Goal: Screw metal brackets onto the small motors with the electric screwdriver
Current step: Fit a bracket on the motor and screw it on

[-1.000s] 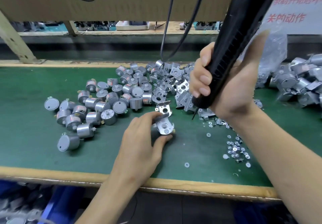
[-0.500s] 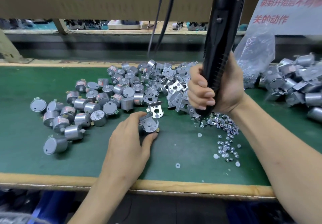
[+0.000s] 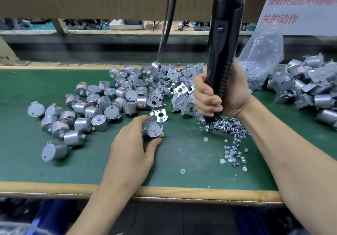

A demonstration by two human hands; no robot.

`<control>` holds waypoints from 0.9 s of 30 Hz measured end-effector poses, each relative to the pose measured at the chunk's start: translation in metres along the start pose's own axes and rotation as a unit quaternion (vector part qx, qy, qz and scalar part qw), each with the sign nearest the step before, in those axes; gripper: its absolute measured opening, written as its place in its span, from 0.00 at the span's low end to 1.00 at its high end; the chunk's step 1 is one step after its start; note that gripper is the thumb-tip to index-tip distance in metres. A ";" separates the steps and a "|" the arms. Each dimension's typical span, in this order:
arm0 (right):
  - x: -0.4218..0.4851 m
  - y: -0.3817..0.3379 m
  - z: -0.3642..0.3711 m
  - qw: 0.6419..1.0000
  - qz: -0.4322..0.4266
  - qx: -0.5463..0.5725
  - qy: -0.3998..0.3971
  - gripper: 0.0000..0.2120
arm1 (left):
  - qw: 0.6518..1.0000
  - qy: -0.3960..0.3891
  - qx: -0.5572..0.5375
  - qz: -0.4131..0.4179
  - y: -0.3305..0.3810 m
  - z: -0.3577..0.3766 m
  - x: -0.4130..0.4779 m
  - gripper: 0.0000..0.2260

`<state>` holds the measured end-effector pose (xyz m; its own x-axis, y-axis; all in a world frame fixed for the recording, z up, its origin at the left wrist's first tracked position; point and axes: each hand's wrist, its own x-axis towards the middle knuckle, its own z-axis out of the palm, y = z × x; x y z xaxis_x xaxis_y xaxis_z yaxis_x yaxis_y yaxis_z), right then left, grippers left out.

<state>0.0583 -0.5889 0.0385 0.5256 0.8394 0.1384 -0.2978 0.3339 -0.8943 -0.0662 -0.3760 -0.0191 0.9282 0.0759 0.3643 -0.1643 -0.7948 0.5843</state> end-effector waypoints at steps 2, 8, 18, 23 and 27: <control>0.000 0.001 0.001 1.000 0.004 -0.010 0.010 0.37 | 1.000 -0.001 -0.003 0.000 0.000 0.000 0.000 0.20; 0.000 0.001 0.002 1.000 0.002 -0.018 0.013 0.37 | 1.000 0.000 0.001 0.002 -0.002 0.001 0.000 0.21; 0.000 -0.001 0.000 1.000 -0.017 -0.005 -0.014 0.32 | 1.000 0.001 0.009 0.005 -0.004 0.002 0.000 0.20; 0.001 0.001 0.001 1.000 -0.020 -0.015 -0.014 0.32 | 1.000 0.000 0.008 0.006 -0.004 0.001 0.000 0.21; 0.000 0.001 0.001 1.000 -0.014 -0.016 -0.007 0.32 | 1.000 0.002 0.007 0.008 -0.003 0.002 0.000 0.20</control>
<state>0.0570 -0.5877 0.0379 0.5220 0.8358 0.1699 -0.2568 0.3440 -0.9032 -0.0650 -0.3742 -0.0223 0.9237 0.0655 0.3776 -0.1749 -0.8045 0.5676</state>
